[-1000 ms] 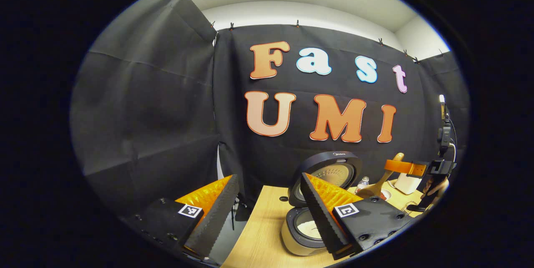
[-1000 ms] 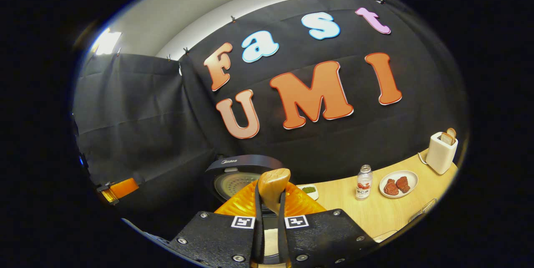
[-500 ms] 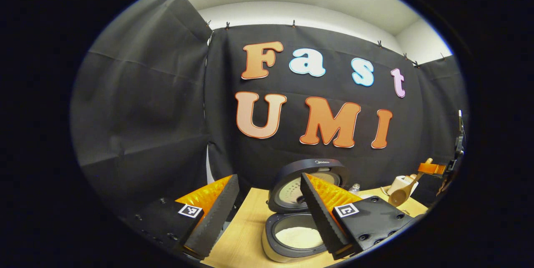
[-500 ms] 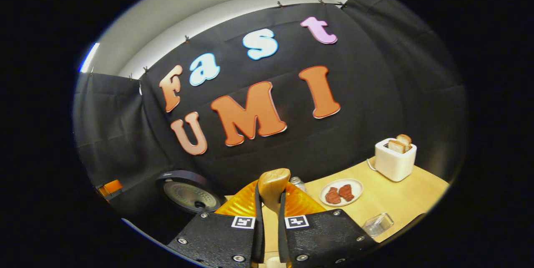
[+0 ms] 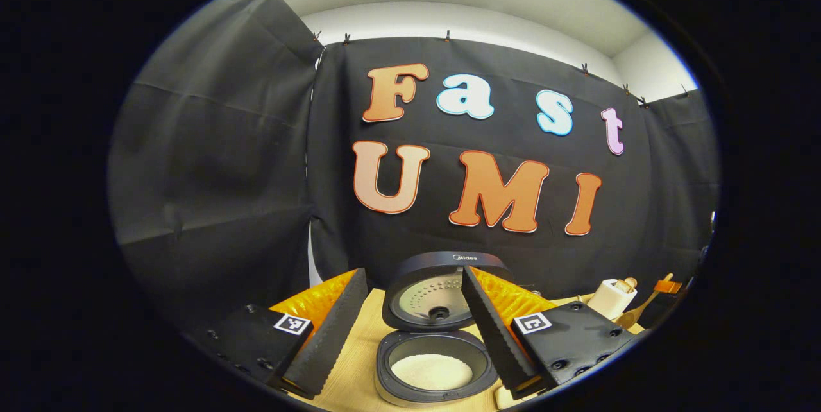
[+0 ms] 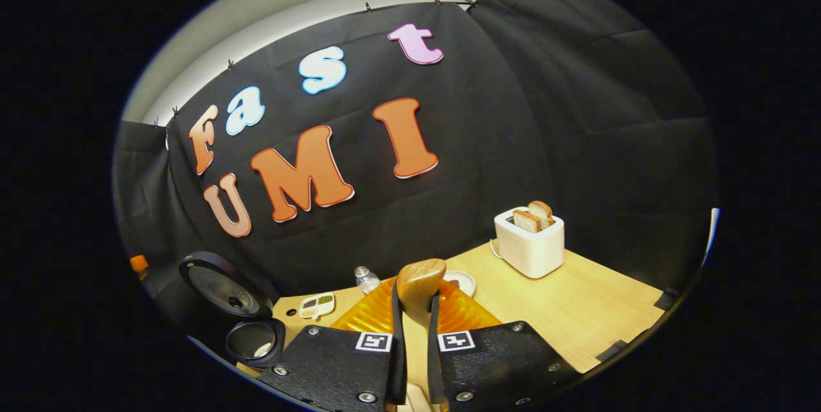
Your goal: Close the left gripper, press the button to open the rice cooker; take a wooden spoon from the chopstick holder with the right hand, scoop a spoonful of rice and pour it into the rice cooker, then put the wooden spoon back into the chopstick holder.
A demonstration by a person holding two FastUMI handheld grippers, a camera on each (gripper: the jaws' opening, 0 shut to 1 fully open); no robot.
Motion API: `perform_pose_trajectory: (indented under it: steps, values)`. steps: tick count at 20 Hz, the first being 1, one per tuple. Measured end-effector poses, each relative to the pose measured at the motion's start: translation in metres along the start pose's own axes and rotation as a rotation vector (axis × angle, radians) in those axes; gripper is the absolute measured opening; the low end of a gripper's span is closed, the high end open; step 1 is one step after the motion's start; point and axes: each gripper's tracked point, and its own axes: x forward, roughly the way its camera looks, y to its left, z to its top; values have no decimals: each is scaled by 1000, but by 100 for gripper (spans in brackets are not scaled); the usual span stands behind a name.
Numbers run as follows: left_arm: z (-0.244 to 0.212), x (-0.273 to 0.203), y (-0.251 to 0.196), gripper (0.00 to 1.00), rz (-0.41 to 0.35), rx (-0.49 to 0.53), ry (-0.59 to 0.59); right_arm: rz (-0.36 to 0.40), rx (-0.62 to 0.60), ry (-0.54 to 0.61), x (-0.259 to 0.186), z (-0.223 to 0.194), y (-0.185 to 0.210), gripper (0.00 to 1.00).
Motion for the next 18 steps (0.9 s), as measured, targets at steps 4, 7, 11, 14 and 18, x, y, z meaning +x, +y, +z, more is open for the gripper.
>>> perform_pose_trajectory:
  steps: [4, 7, 11, 14, 18]
  values:
    - [1, -9, -12, 97, 25, 19, -6, -18, 34, 63, 14, -34, -29, 12]
    - [-6, -18, -16, 100, 48, 43, 7, -24, 44, 121, 29, -63, -42, 12]
    - [-6, -28, -15, 98, 77, 42, 16, -5, 46, 182, 44, -98, -51, 12]
    - [-7, -38, -8, 100, 113, 50, 19, 6, 72, 218, 48, -118, -59, 13]
    - [-2, -45, -1, 100, 147, 72, 9, -20, 119, 240, 47, -118, -77, 23]
